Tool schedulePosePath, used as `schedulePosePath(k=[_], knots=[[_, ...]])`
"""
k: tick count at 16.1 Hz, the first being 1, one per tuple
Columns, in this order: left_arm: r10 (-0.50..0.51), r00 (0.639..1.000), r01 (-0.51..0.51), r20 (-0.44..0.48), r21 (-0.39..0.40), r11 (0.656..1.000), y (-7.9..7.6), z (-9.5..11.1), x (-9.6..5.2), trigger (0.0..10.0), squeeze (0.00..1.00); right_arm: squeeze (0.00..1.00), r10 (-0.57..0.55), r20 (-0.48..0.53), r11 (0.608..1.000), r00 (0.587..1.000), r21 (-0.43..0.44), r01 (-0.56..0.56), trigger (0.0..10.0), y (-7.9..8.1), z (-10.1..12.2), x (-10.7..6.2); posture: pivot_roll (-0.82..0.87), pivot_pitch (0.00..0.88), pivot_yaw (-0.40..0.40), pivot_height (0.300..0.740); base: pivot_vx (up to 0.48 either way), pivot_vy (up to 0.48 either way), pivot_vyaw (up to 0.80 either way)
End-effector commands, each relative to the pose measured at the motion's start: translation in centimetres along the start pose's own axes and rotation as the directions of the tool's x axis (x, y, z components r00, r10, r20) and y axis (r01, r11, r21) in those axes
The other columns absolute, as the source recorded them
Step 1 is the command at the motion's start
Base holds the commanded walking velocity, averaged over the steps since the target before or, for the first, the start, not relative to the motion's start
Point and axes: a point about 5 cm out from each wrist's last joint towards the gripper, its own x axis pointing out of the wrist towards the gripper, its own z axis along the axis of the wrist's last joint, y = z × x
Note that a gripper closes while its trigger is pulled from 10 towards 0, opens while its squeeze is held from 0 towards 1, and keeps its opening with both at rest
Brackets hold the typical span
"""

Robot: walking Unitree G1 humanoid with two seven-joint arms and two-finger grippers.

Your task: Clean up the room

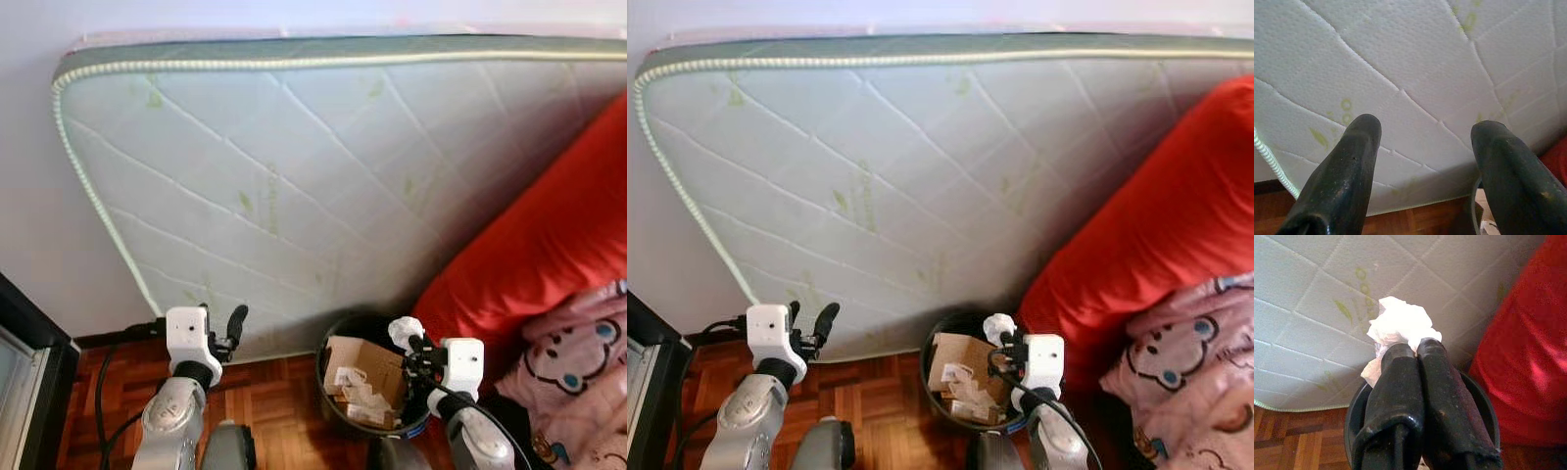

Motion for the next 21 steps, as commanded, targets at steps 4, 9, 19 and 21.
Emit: schedulePosePath(k=[4,9,19,21], knots=[[-0.011,1.0,0.011,-0.024,-0.016,1.0,-0.3,-0.4,0.0,10.0,0.0,0.0,-0.014,-0.008,1.0,1.0,0.005,0.014,10.0,-0.1,-0.1,0.1,-0.04,0.123,-0.079,0.63,0.339,0.0,0.0],[-0.014,1.0,0.014,-0.019,-0.017,1.0,-0.4,-0.3,-0.1,10.0,0.0,0.0,-0.025,-0.033,1.0,0.999,0.016,0.026,10.0,-0.3,0.2,1.0,-0.03,0.131,-0.077,0.63,0.254,0.0,0.0],[-0.016,0.999,0.016,-0.029,-0.016,1.0,-0.4,-0.4,-1.0,10.0,0.0,0.0,-0.008,-0.269,0.999,0.963,0.033,0.018,10.0,1.3,-0.5,3.9,0.02,0.168,-0.074,0.63,0.0,0.0,0.0],[-0.014,0.999,0.014,-0.033,-0.016,1.0,-0.4,-0.4,-1.3,10.0,0.0,0.0,-0.034,-0.273,0.999,0.962,0.025,0.042,10.0,1.3,-0.2,4.2,0.02,0.176,-0.075,0.63,0.0,0.0,0.0]])
